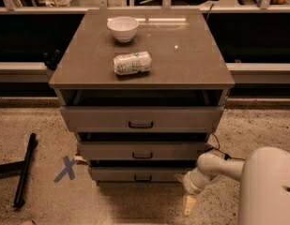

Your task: Open bottom drawer

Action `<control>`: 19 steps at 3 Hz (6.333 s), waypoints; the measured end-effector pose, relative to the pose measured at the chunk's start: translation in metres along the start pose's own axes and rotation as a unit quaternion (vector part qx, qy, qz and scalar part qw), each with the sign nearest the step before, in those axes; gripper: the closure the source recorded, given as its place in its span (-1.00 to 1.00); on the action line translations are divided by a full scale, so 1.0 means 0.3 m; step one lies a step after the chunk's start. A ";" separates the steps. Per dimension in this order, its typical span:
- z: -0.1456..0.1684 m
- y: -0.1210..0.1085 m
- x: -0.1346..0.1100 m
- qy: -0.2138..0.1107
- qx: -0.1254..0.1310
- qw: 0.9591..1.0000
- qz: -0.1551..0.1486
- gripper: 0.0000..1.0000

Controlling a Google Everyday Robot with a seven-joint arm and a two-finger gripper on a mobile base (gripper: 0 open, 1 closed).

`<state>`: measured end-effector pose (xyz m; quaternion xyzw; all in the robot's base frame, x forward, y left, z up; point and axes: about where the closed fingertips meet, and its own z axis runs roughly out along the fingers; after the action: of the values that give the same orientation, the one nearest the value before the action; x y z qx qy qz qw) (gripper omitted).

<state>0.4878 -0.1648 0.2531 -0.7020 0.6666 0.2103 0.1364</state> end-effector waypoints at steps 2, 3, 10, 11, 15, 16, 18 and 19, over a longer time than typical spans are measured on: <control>0.045 -0.151 0.011 0.005 0.073 0.997 -0.036 -1.00; 0.069 -0.202 0.010 0.012 0.092 0.995 -0.039 -1.00; 0.230 -0.375 0.106 0.000 0.112 0.994 0.006 -0.22; 0.230 -0.375 0.106 0.000 0.112 0.994 0.006 -0.22; 0.209 -0.242 0.074 0.021 0.096 0.995 0.007 -1.00; 0.228 -0.085 0.070 0.028 0.067 0.997 0.025 -0.64; 0.272 0.026 0.075 0.024 0.027 0.999 0.040 0.47; 0.267 0.026 0.073 0.024 0.027 0.999 0.040 0.91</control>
Offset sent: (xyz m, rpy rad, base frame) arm 0.0656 0.0066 -0.0143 0.0015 -0.2493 -0.0082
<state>0.4714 -0.1468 0.1734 -0.6754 0.7028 0.1807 0.1311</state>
